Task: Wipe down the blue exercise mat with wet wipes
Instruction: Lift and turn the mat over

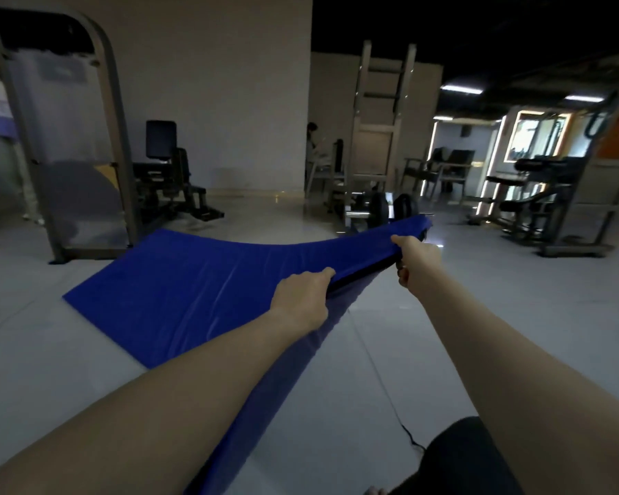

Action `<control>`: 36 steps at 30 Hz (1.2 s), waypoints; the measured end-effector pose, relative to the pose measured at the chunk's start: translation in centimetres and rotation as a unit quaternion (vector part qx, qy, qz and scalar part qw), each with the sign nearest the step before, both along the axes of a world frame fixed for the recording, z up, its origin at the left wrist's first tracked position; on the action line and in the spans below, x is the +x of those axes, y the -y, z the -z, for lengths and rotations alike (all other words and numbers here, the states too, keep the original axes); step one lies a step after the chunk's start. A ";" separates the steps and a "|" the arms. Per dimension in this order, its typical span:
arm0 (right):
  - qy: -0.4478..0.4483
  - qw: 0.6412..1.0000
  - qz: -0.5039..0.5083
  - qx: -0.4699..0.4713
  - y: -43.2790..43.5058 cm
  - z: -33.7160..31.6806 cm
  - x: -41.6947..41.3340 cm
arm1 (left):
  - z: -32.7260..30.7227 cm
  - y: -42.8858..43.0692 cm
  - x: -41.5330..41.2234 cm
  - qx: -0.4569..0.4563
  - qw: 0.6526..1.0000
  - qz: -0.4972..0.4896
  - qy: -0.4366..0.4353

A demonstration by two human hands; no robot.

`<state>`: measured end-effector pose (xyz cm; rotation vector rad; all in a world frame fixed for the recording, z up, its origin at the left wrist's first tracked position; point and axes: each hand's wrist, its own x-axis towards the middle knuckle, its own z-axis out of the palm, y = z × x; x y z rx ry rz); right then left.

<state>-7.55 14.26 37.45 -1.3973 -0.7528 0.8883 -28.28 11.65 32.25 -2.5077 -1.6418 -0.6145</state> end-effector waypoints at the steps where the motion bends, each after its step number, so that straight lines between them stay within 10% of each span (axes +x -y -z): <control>1: -0.003 1.000 0.009 0.009 0.5 -0.4 0.4 | -0.7 0.0 0.1 0.013 1.000 0.006 -0.002; 10: -0.099 0.990 0.059 0.080 5.5 -3.2 2.0 | -7.1 -0.8 0.2 0.152 0.984 0.081 -0.034; 17: -0.338 0.896 -0.237 0.162 7.3 0.5 0.6 | -10.8 -3.3 -8.1 0.209 0.977 0.015 -0.044; 23: -0.408 0.873 -0.261 -0.056 4.3 6.7 -2.6 | -9.0 -3.8 -15.6 0.231 0.961 -0.125 -0.088; 26: -0.421 0.867 -0.254 -0.088 2.7 6.3 -5.7 | -6.6 -3.5 -17.5 0.064 0.957 -0.261 0.105; 27: -0.426 0.868 -0.237 -0.092 2.4 6.0 -7.0 | -6.4 -2.7 -18.0 -0.037 0.918 -0.294 0.265; 29: -0.421 0.881 -0.197 -0.090 1.9 6.0 -9.6 | -6.2 -1.1 -18.1 -0.251 0.719 -0.235 0.604; 31: -0.408 0.886 -0.186 -0.115 1.6 7.0 -12.9 | -6.0 0.4 -17.6 -0.344 0.584 -0.156 0.718; 36: -0.355 0.902 -0.177 -0.171 1.1 10.7 -17.0 | -2.1 0.0 -16.2 -0.371 0.629 -0.140 0.669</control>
